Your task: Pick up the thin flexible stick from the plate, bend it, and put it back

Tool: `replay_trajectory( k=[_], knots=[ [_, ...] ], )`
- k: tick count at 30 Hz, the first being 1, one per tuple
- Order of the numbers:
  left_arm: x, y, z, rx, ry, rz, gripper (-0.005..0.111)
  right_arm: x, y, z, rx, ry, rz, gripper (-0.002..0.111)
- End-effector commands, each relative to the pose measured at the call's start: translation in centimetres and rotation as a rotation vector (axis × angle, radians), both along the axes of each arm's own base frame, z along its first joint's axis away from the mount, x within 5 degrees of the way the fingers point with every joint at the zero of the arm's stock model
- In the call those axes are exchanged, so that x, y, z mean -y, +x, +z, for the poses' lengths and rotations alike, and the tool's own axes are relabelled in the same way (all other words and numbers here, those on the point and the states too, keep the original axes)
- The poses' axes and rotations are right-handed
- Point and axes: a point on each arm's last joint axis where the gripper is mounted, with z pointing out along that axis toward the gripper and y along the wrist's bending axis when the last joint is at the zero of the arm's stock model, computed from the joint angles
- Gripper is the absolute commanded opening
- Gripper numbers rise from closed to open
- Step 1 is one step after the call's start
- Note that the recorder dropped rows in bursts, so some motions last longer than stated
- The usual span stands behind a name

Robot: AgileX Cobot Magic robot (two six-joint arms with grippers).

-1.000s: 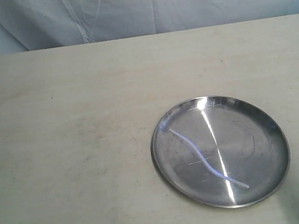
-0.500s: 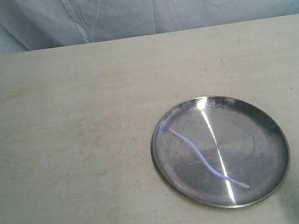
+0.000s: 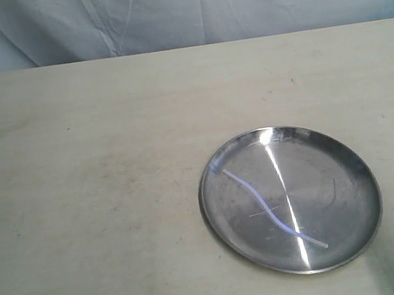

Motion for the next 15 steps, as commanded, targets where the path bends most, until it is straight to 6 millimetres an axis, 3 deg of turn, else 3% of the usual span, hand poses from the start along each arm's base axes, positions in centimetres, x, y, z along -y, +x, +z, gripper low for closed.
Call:
replay_trajectory(
  k=[1, 6, 10, 13, 15],
  knots=[
    [0.1, 0.0, 0.2, 0.029, 0.197, -0.028, 0.000, 0.0, 0.0, 0.1, 0.011, 0.002, -0.004, 0.000],
    [0.2, -0.1, -0.3, -0.018, 0.631, -0.082, 0.000, 0.0, 0.0, 0.1, 0.017, 0.003, -0.004, 0.000],
    [0.2, -0.2, -1.2, -0.098, 1.160, -0.200, 0.000, 0.0, 0.0, 0.1, 0.017, 0.003, -0.004, 0.000],
    [0.2, -0.3, -1.4, -0.107, 1.368, -0.245, 0.000, 0.0, 0.0, 0.1, 0.017, 0.003, -0.004, 0.000],
    [0.2, -0.3, -1.4, -0.106, 1.419, -0.251, 0.000, 0.0, 0.0, 0.1, 0.017, 0.003, -0.004, 0.000]
  ],
)
